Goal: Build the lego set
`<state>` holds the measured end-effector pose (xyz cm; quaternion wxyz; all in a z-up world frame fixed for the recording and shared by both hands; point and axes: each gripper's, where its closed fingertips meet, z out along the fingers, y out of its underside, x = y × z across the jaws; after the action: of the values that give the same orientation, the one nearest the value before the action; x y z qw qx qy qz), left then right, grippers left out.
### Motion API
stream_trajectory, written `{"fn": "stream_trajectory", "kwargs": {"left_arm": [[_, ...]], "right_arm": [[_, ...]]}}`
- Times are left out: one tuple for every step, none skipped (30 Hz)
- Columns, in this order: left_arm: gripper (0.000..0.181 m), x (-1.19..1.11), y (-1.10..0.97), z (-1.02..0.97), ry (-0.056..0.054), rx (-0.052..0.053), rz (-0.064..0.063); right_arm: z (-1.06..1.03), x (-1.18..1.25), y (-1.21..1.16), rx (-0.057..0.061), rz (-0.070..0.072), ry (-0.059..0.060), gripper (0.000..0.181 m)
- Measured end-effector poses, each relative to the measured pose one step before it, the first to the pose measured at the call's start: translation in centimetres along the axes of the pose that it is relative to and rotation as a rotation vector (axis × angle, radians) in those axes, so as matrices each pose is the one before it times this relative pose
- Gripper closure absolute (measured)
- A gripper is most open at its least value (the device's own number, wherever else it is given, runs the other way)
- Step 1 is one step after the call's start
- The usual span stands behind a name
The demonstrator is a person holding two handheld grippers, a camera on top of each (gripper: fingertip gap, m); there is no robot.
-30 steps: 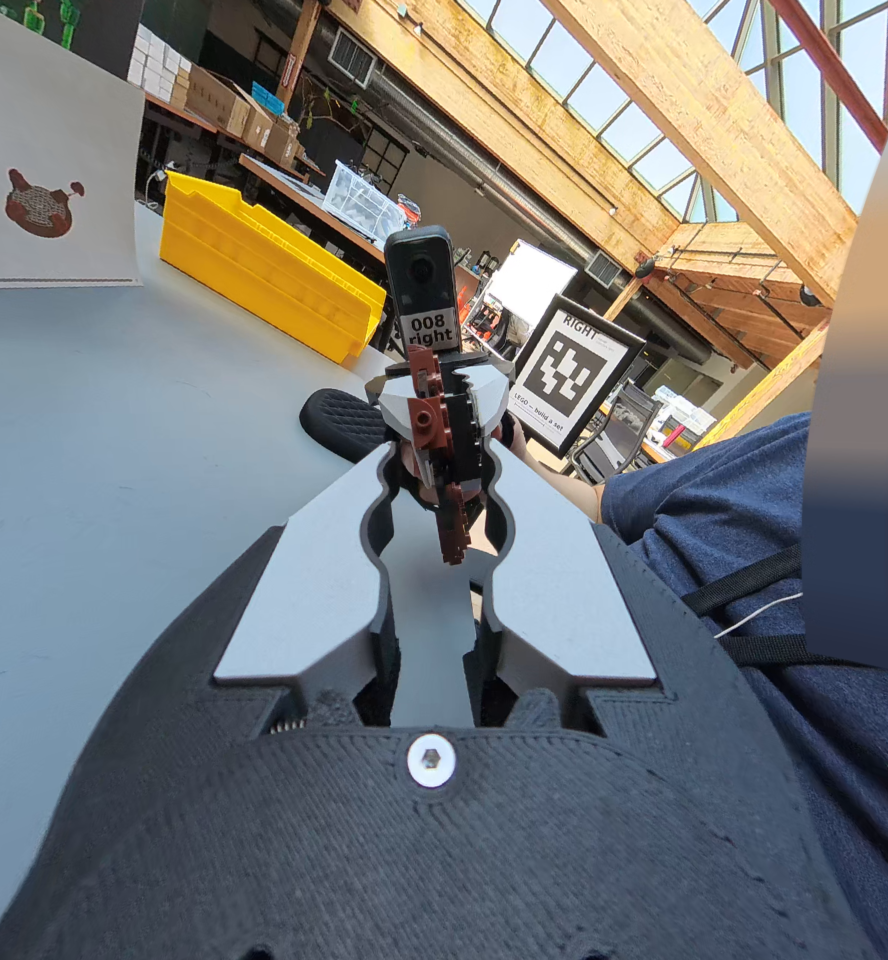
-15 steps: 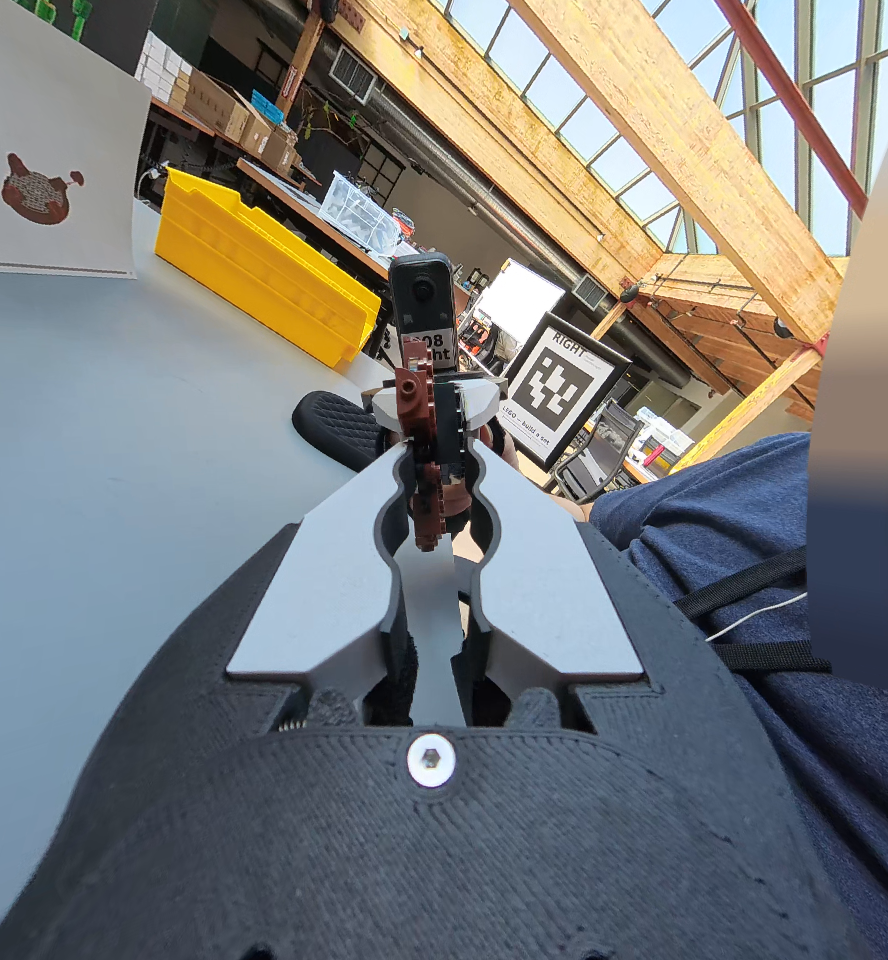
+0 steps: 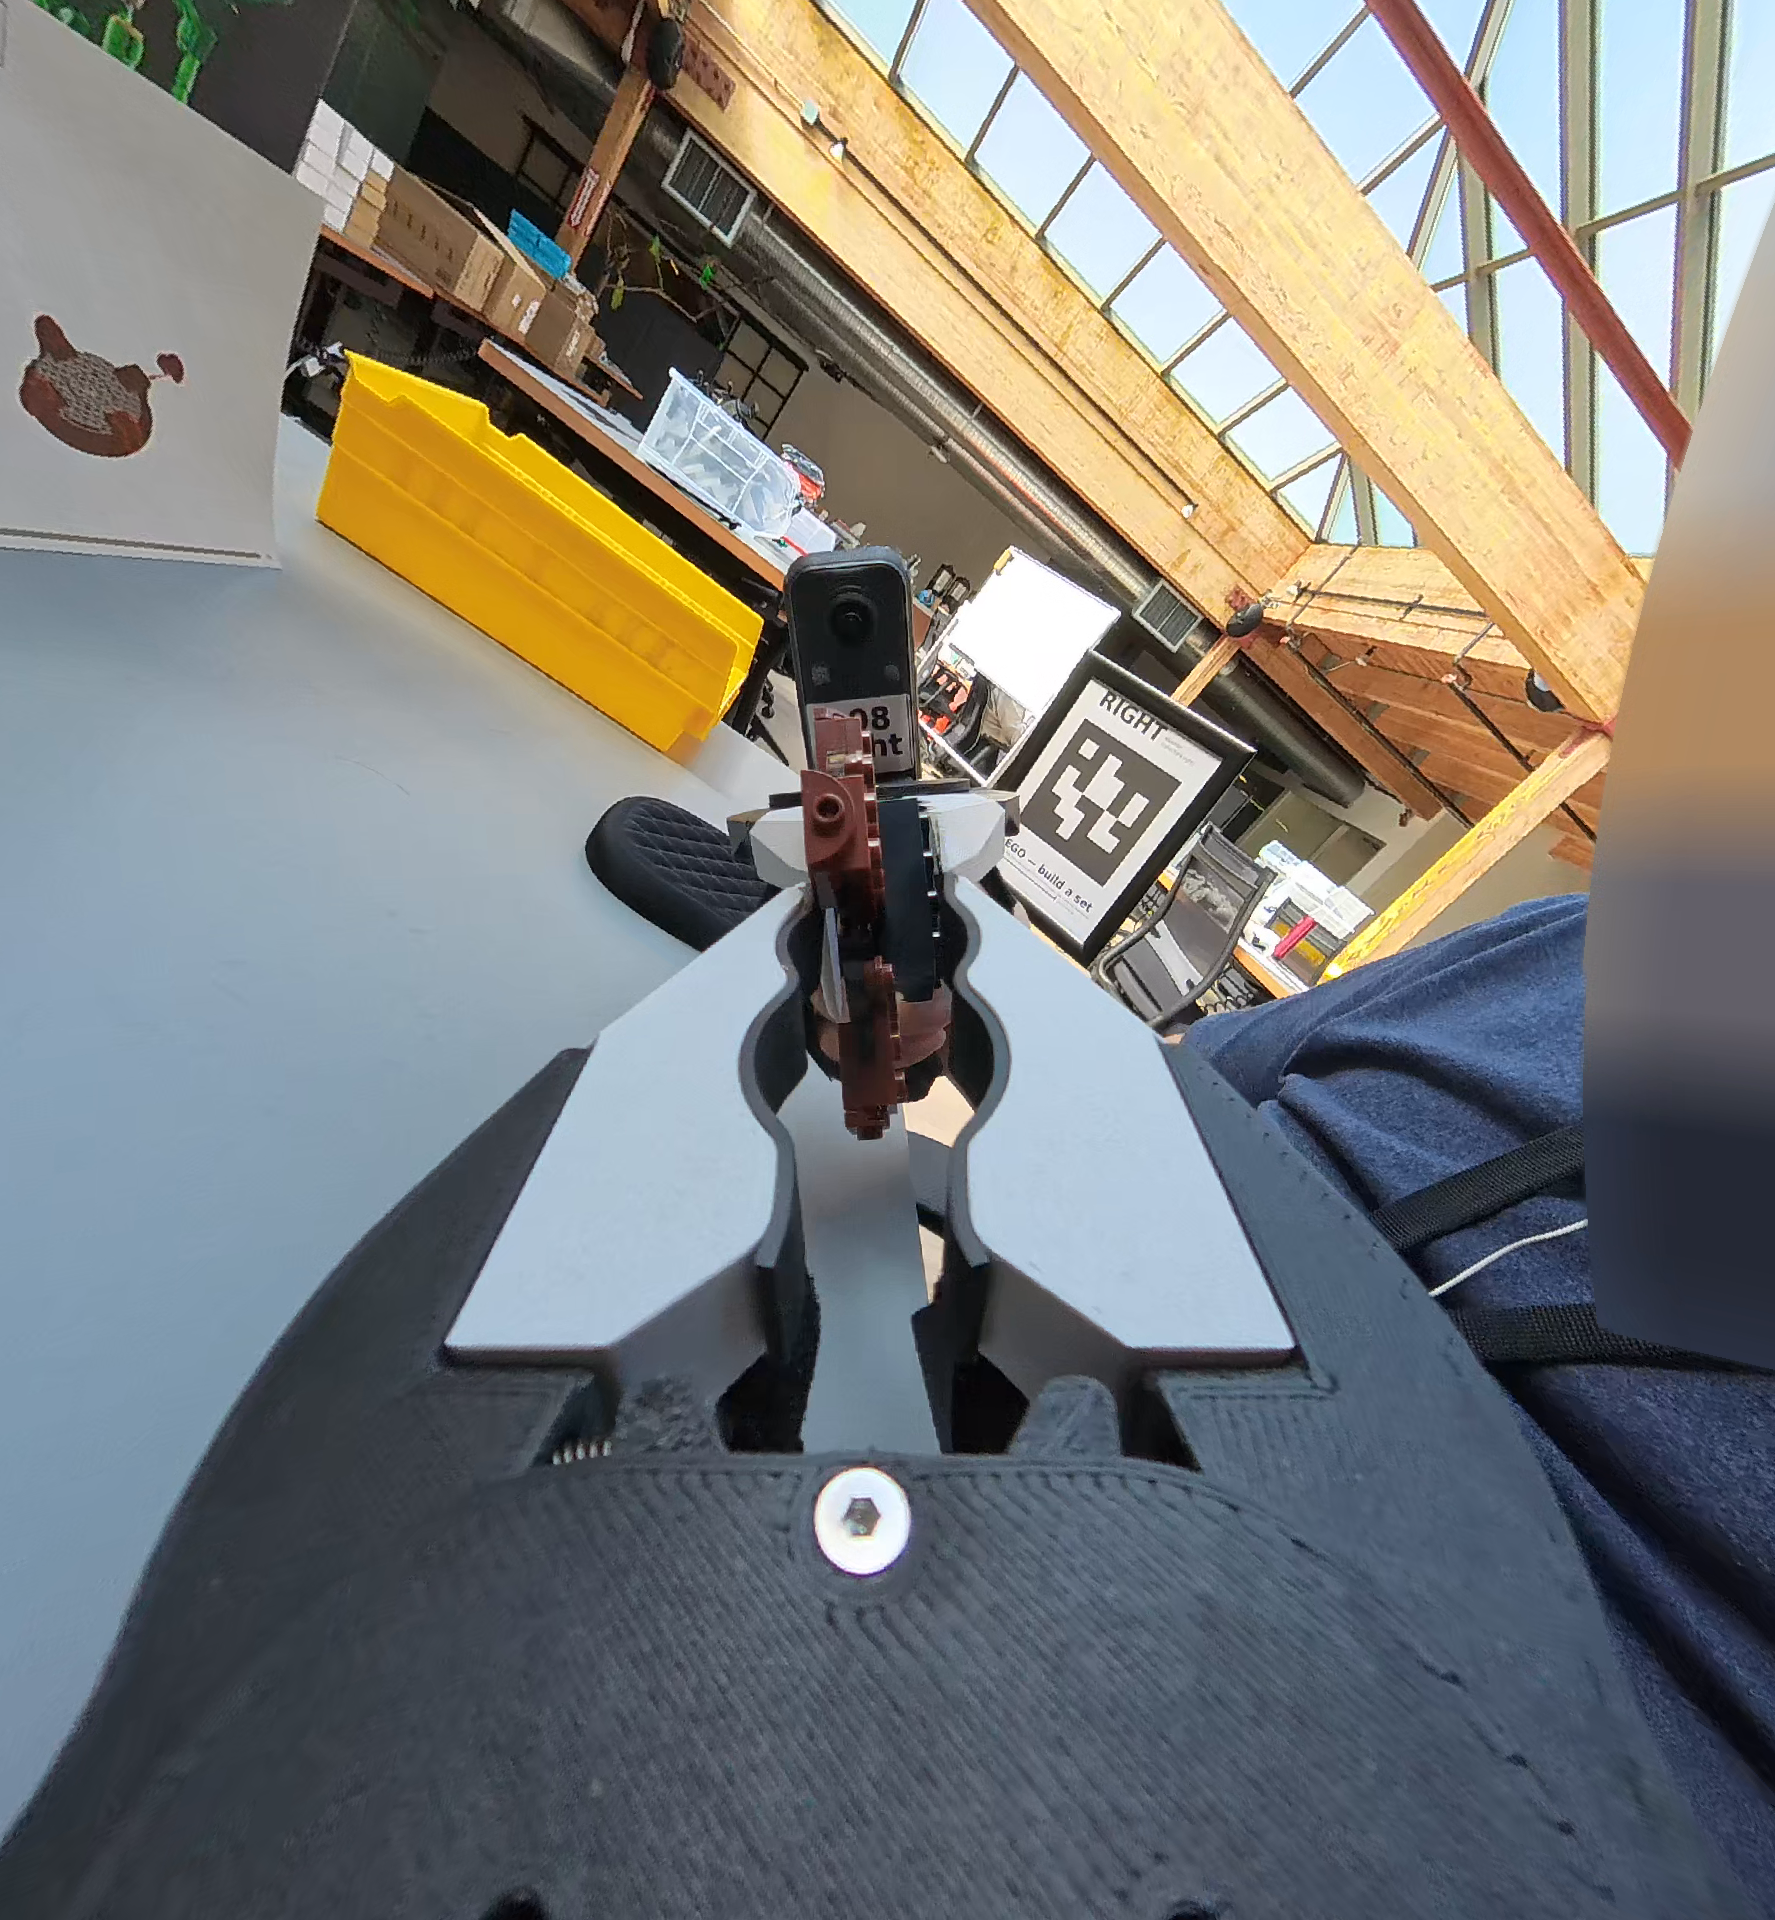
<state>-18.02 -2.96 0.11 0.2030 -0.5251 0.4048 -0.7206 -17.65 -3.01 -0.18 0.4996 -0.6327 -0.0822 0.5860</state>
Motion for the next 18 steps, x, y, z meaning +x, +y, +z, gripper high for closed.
{"fn": "stream_trajectory", "kwargs": {"left_arm": [[0.162, -0.042, 0.062, 0.01, -0.0042, -0.0115, 0.0003], [0.162, 0.005, 0.06, 0.009, -0.0016, -0.0097, 0.0011], [0.162, -0.001, 0.076, 0.003, -0.0007, -0.0086, 0.0008], [0.163, 0.032, 0.05, -0.008, 0.0013, -0.0062, -0.0025], [0.163, 0.043, 0.032, -0.008, 0.0024, -0.0033, -0.0067], [0.164, 0.033, -0.002, 0.013, 0.0018, 0.0008, -0.0068], [0.164, 0.005, -0.011, 0.017, 0.0028, 0.0039, -0.0055], [0.164, -0.006, -0.039, 0.019, 0.0036, 0.0062, -0.0037], [0.163, -0.02, -0.081, 0.015, 0.0033, 0.0088, 0.002], [0.163, 0.007, -0.142, 0.019, 0.0019, 0.014, 0.0106], [0.163, 0.019, -0.161, 0.039, -0.0002, 0.0148, 0.0102], [0.162, -0.037, -0.132, 0.037, -0.0041, 0.0089, 0.0037], [0.155, -0.141, -0.071, 0.06, -0.0087, 0.0027, -0.0002], [0.154, -0.08, 0.031, 0.068, -0.0022, -0.0047, 0.002], [0.161, 0.06, 0.032, 0.036, 0.0086, -0.0026, 0.0012], [0.162, -0.029, 0.005, 0.018, 0.003, -0.0013, -0.0101], [0.163, 0.001, 0.1, 0.003, 0.0032, -0.0088, -0.0119], [0.163, 0.02, 0.059, -0.012, 0.002, -0.0059, -0.0063]], "right_arm": [[-0.034, 0.027, 0.019, 0.0011, 0.001, -0.0005, 0.164], [-0.021, -0.001, 0.045, 0.0, 0.0042, -0.0015, 0.164], [-0.011, 0.017, 0.037, 0.0008, 0.0017, -0.0003, 0.164], [-0.011, -0.014, 0.042, 0.001, 0.0004, -0.0015, 0.164], [-0.006, -0.008, 0.046, -0.0009, 0.0013, -0.0016, 0.164], [-0.012, -0.012, -0.01, 0.0025, 0.0017, -0.0018, 0.164], [-0.022, -0.011, -0.024, 0.0024, 0.0008, -0.001, 0.164], [0.003, 0.001, -0.03, 0.0026, -0.0012, -0.0007, 0.164], [0.002, -0.009, -0.037, 0.0035, 0.0011, -0.0019, 0.164], [0.03, -0.037, -0.097, 0.0072, 0.0014, -0.0033, 0.164], [0.019, -0.036, -0.117, 0.0066, 0.001, -0.0034, 0.164], [0.038, 0.008, 0.007, -0.0018, -0.0005, -0.0001, 0.164], [0.091, 0.034, 0.102, -0.007, -0.0058, 0.0029, 0.164], [0.086, 0.043, 0.114, -0.0052, -0.0059, 0.0049, 0.164], [0.032, 0.087, 0.033, 0.0001, -0.007, 0.0069, 0.164], [-0.047, 0.044, -0.061, 0.0045, -0.0021, 0.0028, 0.164], [-0.025, 0.042, 0.051, -0.0026, 0.0027, -0.0008, 0.164], [0.003, -0.007, 0.079, -0.0009, 0.0042, -0.0032, 0.164]]}}
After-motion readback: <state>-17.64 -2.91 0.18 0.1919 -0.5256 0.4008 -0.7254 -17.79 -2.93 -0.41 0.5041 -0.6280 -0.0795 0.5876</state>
